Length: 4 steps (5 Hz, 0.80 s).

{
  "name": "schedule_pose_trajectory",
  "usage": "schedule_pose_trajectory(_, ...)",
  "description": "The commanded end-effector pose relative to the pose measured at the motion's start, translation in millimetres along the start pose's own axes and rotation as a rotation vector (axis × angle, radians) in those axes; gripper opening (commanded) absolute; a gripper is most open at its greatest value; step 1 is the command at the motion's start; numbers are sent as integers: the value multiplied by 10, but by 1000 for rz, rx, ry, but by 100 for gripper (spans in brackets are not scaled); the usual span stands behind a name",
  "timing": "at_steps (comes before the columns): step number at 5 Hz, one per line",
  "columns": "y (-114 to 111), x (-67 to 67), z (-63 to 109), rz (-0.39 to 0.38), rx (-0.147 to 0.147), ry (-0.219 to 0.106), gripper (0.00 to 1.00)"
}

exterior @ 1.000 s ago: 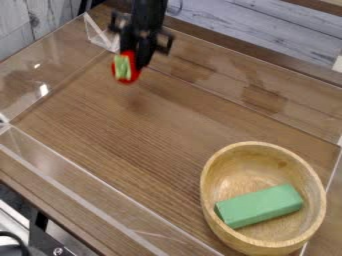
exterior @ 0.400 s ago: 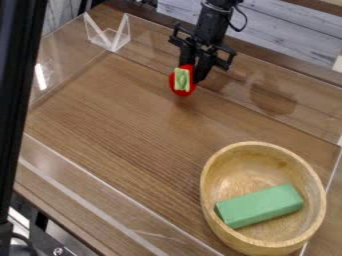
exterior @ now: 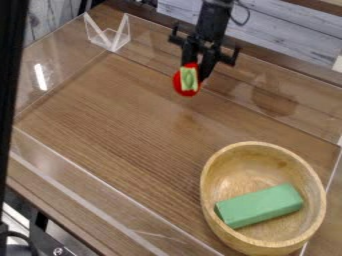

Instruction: Move the red object to the right side of the table

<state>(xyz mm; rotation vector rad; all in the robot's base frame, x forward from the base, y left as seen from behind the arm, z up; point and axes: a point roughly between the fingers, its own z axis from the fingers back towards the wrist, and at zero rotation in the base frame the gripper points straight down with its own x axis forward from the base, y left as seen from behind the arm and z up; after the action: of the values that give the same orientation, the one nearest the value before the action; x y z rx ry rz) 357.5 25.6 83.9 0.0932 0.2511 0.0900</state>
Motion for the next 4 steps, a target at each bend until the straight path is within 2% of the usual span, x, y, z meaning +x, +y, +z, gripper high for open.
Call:
schedule_pose_trajectory(1, -187, -232, 433, 5, -48, -97, 0)
schedule_pose_trajectory(2, -363, -343, 502, 12, -64, -97, 0)
schedule_pose_trajectory(4, -696, -328, 379, -94, -67, -98, 0)
